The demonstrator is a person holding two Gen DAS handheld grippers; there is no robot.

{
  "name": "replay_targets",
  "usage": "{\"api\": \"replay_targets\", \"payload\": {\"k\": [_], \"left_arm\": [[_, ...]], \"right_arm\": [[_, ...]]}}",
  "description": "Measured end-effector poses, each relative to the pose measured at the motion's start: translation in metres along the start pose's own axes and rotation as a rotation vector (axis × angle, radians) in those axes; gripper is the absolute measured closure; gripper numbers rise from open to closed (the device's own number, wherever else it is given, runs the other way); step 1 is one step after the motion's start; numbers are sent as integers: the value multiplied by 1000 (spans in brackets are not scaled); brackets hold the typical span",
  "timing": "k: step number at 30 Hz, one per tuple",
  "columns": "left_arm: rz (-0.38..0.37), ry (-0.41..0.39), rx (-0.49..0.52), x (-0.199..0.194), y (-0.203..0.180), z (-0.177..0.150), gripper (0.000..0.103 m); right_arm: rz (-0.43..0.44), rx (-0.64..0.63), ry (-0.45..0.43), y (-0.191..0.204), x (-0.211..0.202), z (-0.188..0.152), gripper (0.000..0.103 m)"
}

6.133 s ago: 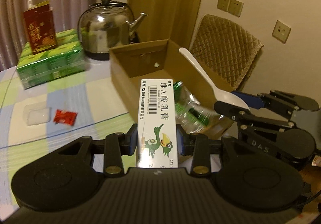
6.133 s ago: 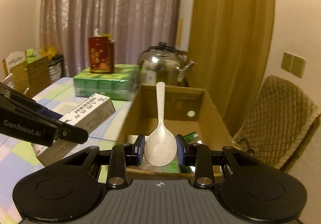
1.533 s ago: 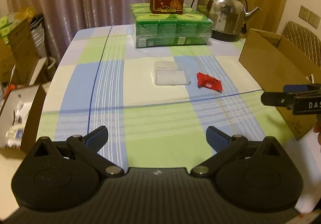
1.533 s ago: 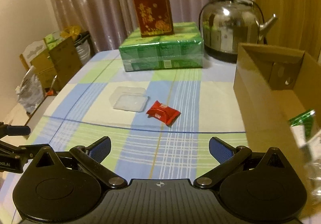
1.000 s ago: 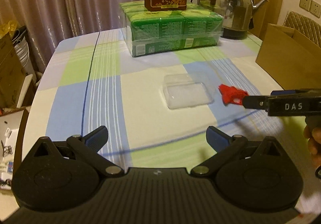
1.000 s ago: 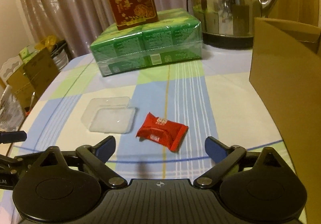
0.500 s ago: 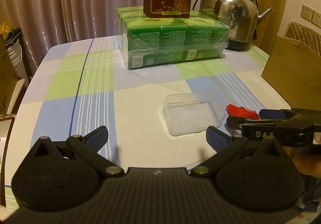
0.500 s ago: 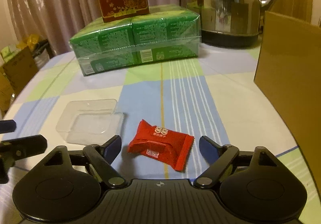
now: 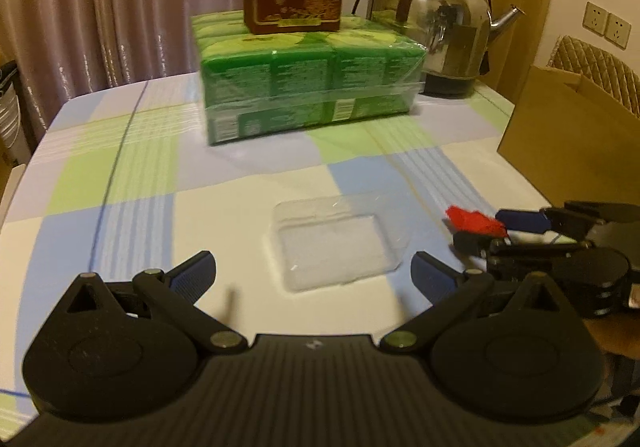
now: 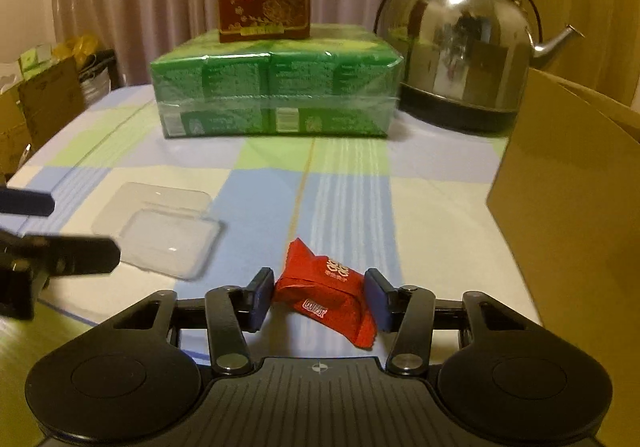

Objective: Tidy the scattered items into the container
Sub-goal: 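Grasp the clear plastic container with the left tool while the right tool grasps the red packet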

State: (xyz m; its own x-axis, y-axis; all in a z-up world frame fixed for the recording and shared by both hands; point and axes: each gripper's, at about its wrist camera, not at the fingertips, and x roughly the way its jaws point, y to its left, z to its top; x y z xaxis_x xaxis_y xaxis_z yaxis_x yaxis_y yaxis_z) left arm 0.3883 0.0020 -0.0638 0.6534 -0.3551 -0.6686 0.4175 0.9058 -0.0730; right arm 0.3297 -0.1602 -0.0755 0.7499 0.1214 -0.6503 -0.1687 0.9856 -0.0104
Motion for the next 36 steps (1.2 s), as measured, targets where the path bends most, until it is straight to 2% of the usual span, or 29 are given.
{"api": "replay_targets", "payload": {"k": [2, 4, 5, 6, 11, 13, 14, 19, 23, 28, 29, 30, 32, 36], "left_arm": [[-6, 2, -11, 8, -5, 5, 1], [-1, 10, -14, 16, -10, 8, 1], [7, 13, -12, 21, -13, 10, 1], [17, 17, -9, 25, -15, 11, 1], [64, 38, -19, 42, -21, 13, 2], [81, 49, -21, 47, -22, 13, 8], [84, 53, -19, 49, -23, 14, 16], [97, 65, -15, 48, -25, 14, 17], [101, 72, -9, 37, -23, 6, 17], [113, 74, -16, 24, -20, -6, 17], [114, 72, -20, 21, -19, -8, 17], [115, 71, -21, 20, -19, -10, 17], [114, 71, -17, 18, -20, -12, 17], [107, 78, -7, 14, -25, -15, 17]], "right_arm": [[7, -6, 0, -6, -2, -2, 54], [7, -22, -2, -9, -4, -5, 46], [12, -24, -7, -11, -5, -7, 34], [15, -29, -13, -13, -7, -10, 30], [14, -64, -29, -17, -14, -20, 28], [20, -26, -20, -23, -13, -21, 28], [27, 0, -18, -27, -12, -20, 28], [41, 59, -12, -31, -8, -15, 27], [47, 132, -3, -32, -2, -10, 16], [12, 139, -6, -23, 4, -9, 16], [-4, 140, -7, -21, 5, -9, 19], [-26, 135, -10, -20, 5, -9, 30], [-64, 98, -16, -16, 5, -9, 44], [-53, 79, -16, -20, 1, -11, 53]]}}
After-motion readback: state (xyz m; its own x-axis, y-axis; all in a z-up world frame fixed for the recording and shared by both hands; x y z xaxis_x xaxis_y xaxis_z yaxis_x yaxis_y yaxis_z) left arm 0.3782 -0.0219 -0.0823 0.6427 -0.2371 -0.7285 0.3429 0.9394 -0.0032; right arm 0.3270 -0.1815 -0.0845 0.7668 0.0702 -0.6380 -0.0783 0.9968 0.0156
